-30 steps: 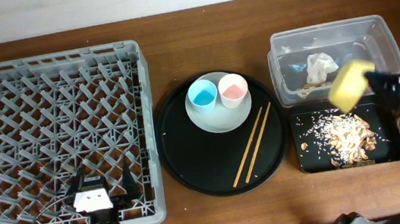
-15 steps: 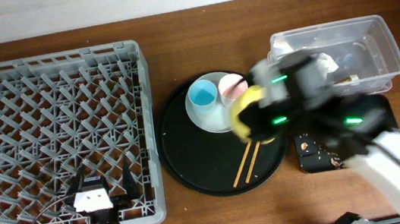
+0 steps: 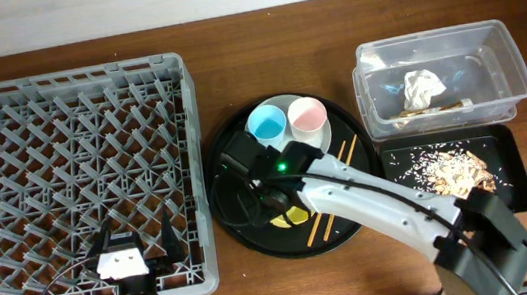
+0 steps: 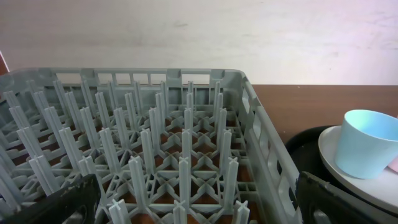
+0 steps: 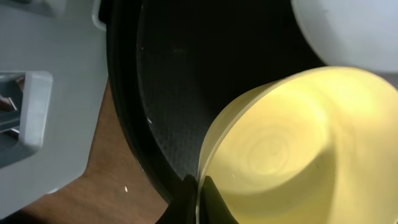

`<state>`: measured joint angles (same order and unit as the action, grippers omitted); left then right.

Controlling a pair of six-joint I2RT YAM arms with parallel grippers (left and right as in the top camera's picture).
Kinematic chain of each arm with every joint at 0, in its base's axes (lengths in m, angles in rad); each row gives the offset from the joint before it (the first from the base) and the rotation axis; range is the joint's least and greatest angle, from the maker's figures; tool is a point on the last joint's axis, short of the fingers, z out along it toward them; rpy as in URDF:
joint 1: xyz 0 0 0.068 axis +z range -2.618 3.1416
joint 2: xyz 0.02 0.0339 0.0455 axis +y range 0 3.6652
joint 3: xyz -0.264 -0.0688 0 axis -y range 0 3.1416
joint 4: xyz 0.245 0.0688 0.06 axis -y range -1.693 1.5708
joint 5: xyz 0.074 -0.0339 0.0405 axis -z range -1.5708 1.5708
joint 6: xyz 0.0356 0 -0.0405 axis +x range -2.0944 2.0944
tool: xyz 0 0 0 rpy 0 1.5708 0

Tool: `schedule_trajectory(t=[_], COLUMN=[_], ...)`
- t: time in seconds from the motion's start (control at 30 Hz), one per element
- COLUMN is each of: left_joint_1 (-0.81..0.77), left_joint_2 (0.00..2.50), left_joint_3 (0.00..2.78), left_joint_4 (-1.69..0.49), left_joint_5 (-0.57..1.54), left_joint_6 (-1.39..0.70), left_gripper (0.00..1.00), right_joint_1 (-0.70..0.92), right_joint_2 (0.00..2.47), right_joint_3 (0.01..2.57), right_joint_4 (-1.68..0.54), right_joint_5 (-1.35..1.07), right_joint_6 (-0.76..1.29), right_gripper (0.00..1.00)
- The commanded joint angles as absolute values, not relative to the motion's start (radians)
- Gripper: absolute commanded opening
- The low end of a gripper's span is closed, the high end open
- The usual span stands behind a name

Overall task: Sort waste into correct bins and load items into the dishwasher rack
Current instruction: 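Return the empty yellow bowl onto the round tray, then grasp the pink cup with the right gripper and lift it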

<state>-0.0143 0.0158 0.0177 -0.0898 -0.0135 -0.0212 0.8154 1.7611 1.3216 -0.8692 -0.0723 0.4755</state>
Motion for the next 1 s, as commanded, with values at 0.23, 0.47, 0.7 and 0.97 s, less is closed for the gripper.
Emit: schedule_trajectory(t=[0.23, 0.47, 0.7, 0.97], left_joint_1=[-0.019, -0.019, -0.019, -0.019], left_joint_2=[0.012, 0.012, 0.012, 0.012], left_joint_3=[0.014, 0.014, 0.014, 0.014], left_joint_4=[-0.091, -0.091, -0.091, -0.091], left_joint_5=[-0.003, -0.003, -0.003, -0.003], left_joint_6=[-0.006, -0.006, -0.006, -0.006], left_gripper=[0.99, 0.99, 0.99, 0.99], right_joint_1=[0.798, 0.666, 0.278, -0.241], right_joint_2=[1.734, 1.659, 1.465, 1.395], right_joint_3=[1.430, 1.678, 1.705, 1.705], right_joint_4=[-0.967, -1.332, -1.486, -1.609], right_joint_5=[-0.095, 0.104, 0.170, 0.166], right_joint_6=[0.389, 0.390, 0.413, 0.423], right_gripper=[0.28, 0.28, 0.30, 0.43])
